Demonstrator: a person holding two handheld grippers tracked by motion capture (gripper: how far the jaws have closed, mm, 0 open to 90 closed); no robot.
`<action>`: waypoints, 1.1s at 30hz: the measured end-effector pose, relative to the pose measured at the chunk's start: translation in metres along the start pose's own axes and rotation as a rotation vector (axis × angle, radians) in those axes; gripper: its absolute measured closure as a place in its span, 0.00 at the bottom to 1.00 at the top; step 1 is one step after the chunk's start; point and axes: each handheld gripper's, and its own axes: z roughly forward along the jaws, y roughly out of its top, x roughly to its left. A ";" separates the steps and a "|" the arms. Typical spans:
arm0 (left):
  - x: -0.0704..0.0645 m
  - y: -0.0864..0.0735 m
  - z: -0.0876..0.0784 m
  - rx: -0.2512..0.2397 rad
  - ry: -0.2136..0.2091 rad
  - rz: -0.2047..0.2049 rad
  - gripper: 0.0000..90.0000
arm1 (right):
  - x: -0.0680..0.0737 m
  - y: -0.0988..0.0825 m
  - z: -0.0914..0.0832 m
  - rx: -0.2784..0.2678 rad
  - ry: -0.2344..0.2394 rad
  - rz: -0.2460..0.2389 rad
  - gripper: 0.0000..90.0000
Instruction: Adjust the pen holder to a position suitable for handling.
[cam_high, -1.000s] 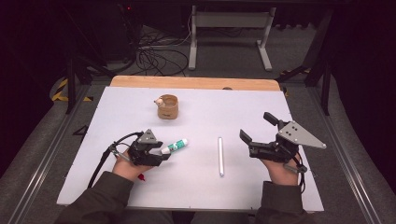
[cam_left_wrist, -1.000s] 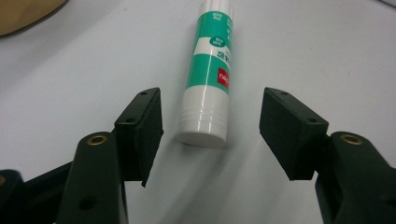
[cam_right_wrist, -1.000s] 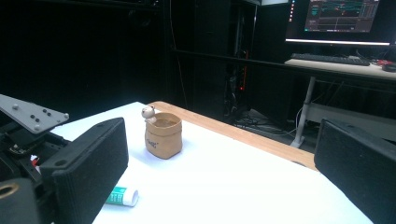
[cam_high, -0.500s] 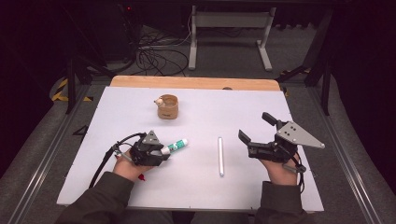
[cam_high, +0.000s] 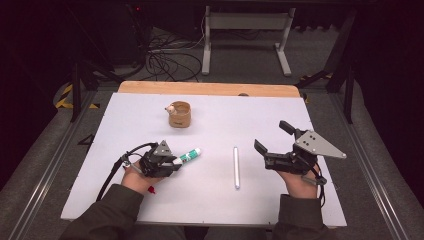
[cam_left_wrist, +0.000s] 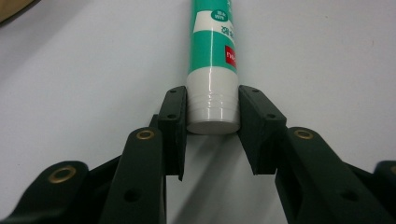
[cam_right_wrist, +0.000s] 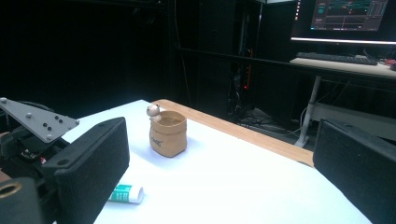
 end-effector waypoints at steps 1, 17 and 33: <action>0.000 0.000 0.000 -0.001 -0.001 -0.001 0.72 | 0.001 0.000 0.001 0.002 0.000 0.000 0.05; -0.010 0.010 -0.021 -0.120 -0.005 0.028 0.73 | 0.006 -0.001 0.006 0.020 0.018 -0.056 0.06; -0.017 0.017 -0.047 -0.248 -0.062 0.011 0.73 | 0.022 -0.007 0.021 0.083 0.053 -0.191 0.09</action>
